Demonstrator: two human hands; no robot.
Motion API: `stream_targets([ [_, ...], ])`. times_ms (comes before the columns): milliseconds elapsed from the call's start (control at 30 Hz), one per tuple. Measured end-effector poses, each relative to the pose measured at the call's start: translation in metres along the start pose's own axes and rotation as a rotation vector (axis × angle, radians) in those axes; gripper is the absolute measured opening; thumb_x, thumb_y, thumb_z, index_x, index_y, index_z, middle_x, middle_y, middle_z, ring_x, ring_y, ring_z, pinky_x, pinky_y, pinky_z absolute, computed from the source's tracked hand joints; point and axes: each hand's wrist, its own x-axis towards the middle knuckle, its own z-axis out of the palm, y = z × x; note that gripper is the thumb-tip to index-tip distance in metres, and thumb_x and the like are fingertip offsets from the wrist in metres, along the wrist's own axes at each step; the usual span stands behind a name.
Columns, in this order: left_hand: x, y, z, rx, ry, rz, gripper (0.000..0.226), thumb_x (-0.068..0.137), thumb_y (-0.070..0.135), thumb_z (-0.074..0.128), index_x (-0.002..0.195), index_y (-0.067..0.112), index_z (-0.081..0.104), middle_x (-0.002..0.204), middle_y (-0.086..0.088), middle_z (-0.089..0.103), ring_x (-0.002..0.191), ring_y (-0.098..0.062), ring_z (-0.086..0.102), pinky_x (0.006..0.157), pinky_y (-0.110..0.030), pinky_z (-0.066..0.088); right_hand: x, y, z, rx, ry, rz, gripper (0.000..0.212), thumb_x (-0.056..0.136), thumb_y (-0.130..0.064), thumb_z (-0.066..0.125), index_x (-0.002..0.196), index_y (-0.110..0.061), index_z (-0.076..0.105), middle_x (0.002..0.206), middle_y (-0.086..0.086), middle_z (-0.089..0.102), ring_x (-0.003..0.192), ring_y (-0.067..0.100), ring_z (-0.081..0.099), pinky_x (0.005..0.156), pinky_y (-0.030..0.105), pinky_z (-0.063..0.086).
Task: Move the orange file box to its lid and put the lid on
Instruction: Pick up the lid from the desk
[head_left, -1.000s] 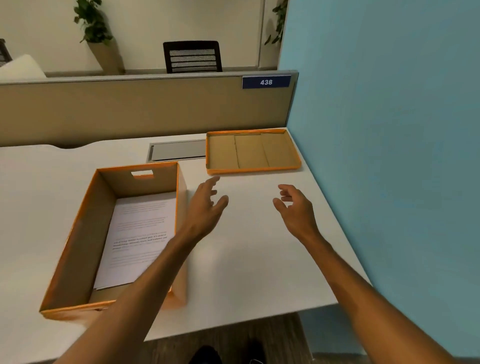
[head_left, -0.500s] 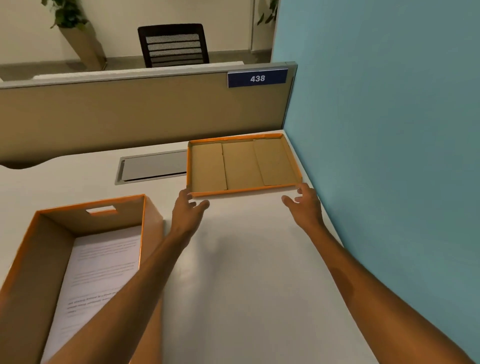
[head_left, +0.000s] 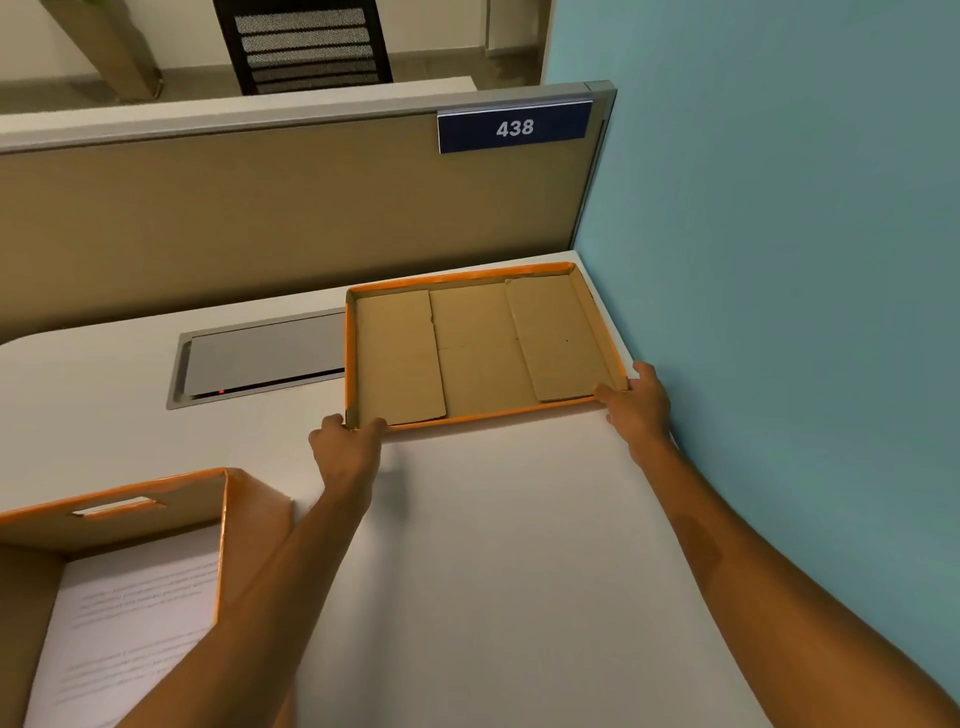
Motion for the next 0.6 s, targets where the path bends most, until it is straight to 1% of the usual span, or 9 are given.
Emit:
stream_targets([
  [67, 0.002, -0.001, 0.0, -0.018, 0.003, -0.002, 0.051, 0.085, 0.021, 0.069, 0.13, 0.003, 0.053, 0.128, -0.02, 0.055, 0.103, -0.038, 0.063, 0.088, -0.042, 0.056, 0.001, -0.001, 0.004, 0.039, 0.019, 0.011, 0.064, 0.081, -0.018, 0.075, 0.138, -0.008, 0.048, 0.136, 0.018, 0.054, 0.113, 0.035, 0.06, 0.09, 0.054, 0.053],
  [133, 0.002, 0.0, 0.0, -0.054, 0.015, -0.007, 0.056, 0.084, 0.022, 0.072, 0.135, 0.007, 0.05, 0.13, -0.017, 0.054, 0.105, -0.037, 0.062, 0.087, -0.041, 0.055, -0.001, -0.002, 0.005, 0.103, 0.045, 0.001, 0.026, 0.079, -0.011, 0.075, 0.102, -0.018, 0.066, 0.117, 0.016, 0.067, 0.086, 0.025, 0.067, 0.079, 0.053, 0.058],
  [167, 0.002, 0.001, 0.0, -0.07, 0.019, -0.007, 0.06, 0.084, 0.023, 0.073, 0.137, 0.009, 0.048, 0.131, -0.017, 0.054, 0.106, -0.037, 0.061, 0.088, -0.042, 0.055, -0.002, -0.004, 0.006, 0.138, 0.054, 0.012, 0.022, 0.078, -0.008, 0.075, 0.088, -0.024, 0.064, 0.109, 0.015, 0.07, 0.074, 0.019, 0.066, 0.072, 0.049, 0.06],
  [200, 0.001, 0.003, 0.0, -0.087, 0.022, -0.006, 0.062, 0.084, 0.025, 0.074, 0.138, 0.011, 0.047, 0.133, -0.016, 0.053, 0.108, -0.037, 0.061, 0.091, -0.043, 0.055, -0.001, -0.004, 0.006, 0.195, 0.054, 0.041, 0.023, 0.079, -0.006, 0.074, 0.087, -0.024, 0.063, 0.107, 0.014, 0.07, 0.073, 0.018, 0.066, 0.067, 0.044, 0.06],
  [233, 0.0, 0.004, -0.001, -0.113, 0.024, -0.006, 0.064, 0.084, 0.026, 0.075, 0.139, 0.013, 0.045, 0.134, -0.016, 0.053, 0.11, -0.038, 0.06, 0.093, -0.046, 0.055, -0.002, -0.006, 0.005, 0.273, 0.048, 0.089, 0.024, 0.08, -0.004, 0.073, 0.095, -0.021, 0.063, 0.11, 0.013, 0.069, 0.079, 0.021, 0.068, 0.066, 0.04, 0.06],
  [267, -0.001, 0.005, -0.002, -0.151, 0.024, -0.007, 0.065, 0.084, 0.026, 0.076, 0.139, 0.014, 0.044, 0.134, -0.016, 0.053, 0.11, -0.038, 0.06, 0.094, -0.048, 0.055, -0.001, -0.007, 0.004, 0.349, 0.047, 0.14, 0.03, 0.081, -0.003, 0.071, 0.106, -0.018, 0.063, 0.113, 0.013, 0.067, 0.087, 0.026, 0.069, 0.067, 0.039, 0.059],
  [333, -0.005, 0.009, -0.004, -0.252, 0.012, -0.019, 0.065, 0.083, 0.022, 0.077, 0.139, 0.017, 0.042, 0.131, -0.015, 0.055, 0.108, -0.038, 0.062, 0.092, -0.048, 0.057, -0.002, -0.01, 0.001, 0.509, 0.031, 0.205, 0.039, 0.082, 0.004, 0.068, 0.114, -0.016, 0.06, 0.113, 0.015, 0.066, 0.094, 0.032, 0.07, 0.069, 0.041, 0.059],
  [400, -0.009, 0.014, -0.007, -0.395, -0.024, -0.053, 0.066, 0.084, 0.014, 0.076, 0.139, 0.02, 0.04, 0.129, -0.015, 0.055, 0.106, -0.036, 0.064, 0.092, -0.048, 0.057, -0.008, -0.015, -0.003, 0.661, -0.013, 0.233, 0.043, 0.081, 0.012, 0.066, 0.115, -0.012, 0.059, 0.111, 0.019, 0.065, 0.093, 0.037, 0.07, 0.072, 0.045, 0.061],
  [600, -0.032, 0.026, -0.02, -0.76, -0.172, -0.065, 0.079, 0.083, -0.008, 0.069, 0.141, 0.03, 0.03, 0.128, -0.012, 0.049, 0.108, -0.037, 0.066, 0.083, -0.051, 0.061, -0.038, -0.022, -0.016, 0.778, -0.058, 0.237, 0.043, 0.081, 0.017, 0.064, 0.115, -0.007, 0.06, 0.104, 0.021, 0.066, 0.086, 0.036, 0.071, 0.065, 0.042, 0.061],
])
